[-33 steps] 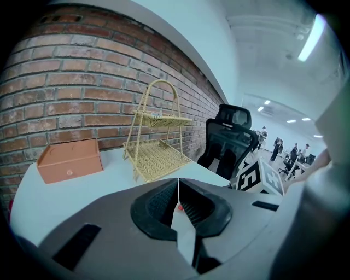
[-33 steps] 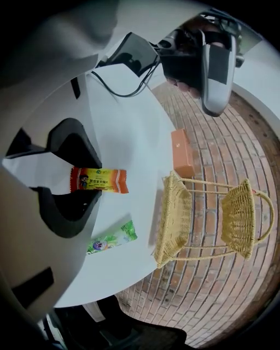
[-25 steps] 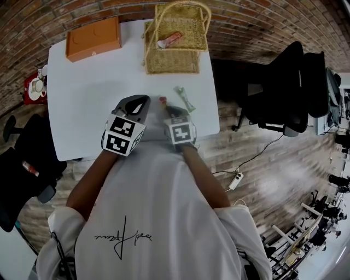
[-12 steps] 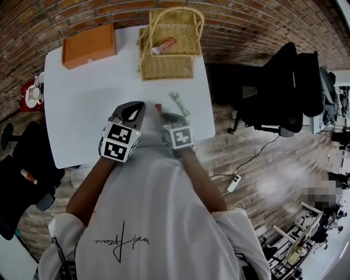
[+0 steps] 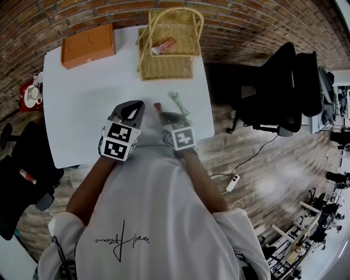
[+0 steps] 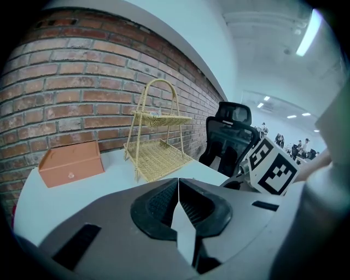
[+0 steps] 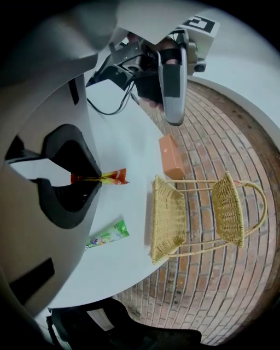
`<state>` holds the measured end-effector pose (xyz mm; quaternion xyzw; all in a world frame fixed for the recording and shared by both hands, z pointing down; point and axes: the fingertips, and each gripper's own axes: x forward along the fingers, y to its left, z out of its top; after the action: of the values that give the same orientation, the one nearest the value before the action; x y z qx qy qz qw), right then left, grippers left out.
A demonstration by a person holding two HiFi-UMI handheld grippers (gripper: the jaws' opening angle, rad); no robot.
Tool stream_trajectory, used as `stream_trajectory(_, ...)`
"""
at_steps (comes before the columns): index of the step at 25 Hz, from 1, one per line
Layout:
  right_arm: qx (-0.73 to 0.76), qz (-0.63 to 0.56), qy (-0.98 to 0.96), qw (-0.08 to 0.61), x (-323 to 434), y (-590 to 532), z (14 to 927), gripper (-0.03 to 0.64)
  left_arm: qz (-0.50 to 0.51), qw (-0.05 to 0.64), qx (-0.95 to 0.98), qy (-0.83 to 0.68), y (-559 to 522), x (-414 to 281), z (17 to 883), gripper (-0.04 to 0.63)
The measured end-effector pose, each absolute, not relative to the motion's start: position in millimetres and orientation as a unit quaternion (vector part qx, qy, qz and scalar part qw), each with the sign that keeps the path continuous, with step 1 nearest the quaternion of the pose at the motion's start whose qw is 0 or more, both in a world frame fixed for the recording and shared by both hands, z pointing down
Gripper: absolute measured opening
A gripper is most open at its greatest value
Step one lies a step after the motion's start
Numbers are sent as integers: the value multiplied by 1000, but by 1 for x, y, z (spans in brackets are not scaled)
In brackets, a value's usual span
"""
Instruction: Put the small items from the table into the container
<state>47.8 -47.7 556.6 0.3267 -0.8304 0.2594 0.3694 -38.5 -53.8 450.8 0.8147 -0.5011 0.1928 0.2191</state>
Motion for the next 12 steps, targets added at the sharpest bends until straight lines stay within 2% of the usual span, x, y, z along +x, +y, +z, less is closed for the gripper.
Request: stream_trajectory(12,323,279,-835,346,45,-52,522,40,181,226,812,-506,-57,-41,450,11)
